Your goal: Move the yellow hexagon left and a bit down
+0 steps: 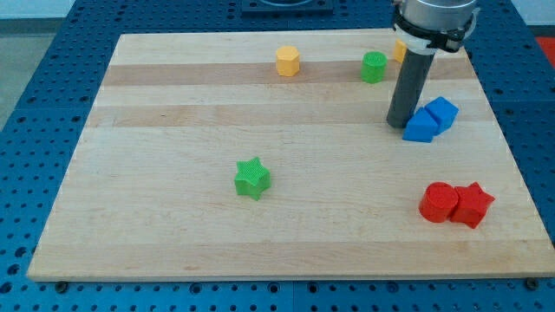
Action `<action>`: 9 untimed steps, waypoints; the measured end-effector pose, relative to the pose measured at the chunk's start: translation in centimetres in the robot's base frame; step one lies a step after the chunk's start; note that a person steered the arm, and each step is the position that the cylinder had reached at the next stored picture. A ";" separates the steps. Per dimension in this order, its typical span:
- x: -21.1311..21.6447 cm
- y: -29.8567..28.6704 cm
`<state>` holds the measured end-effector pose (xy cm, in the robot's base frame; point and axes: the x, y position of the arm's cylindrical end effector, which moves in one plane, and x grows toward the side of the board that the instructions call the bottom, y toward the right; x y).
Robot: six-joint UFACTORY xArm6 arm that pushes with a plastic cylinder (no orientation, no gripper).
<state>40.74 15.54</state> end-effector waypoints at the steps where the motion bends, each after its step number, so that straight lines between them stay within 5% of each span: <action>1: 0.0 -1.5; 4: -0.4 -5.6; 6: -11.6 -9.5; 9: -13.2 -15.0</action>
<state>27.54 0.50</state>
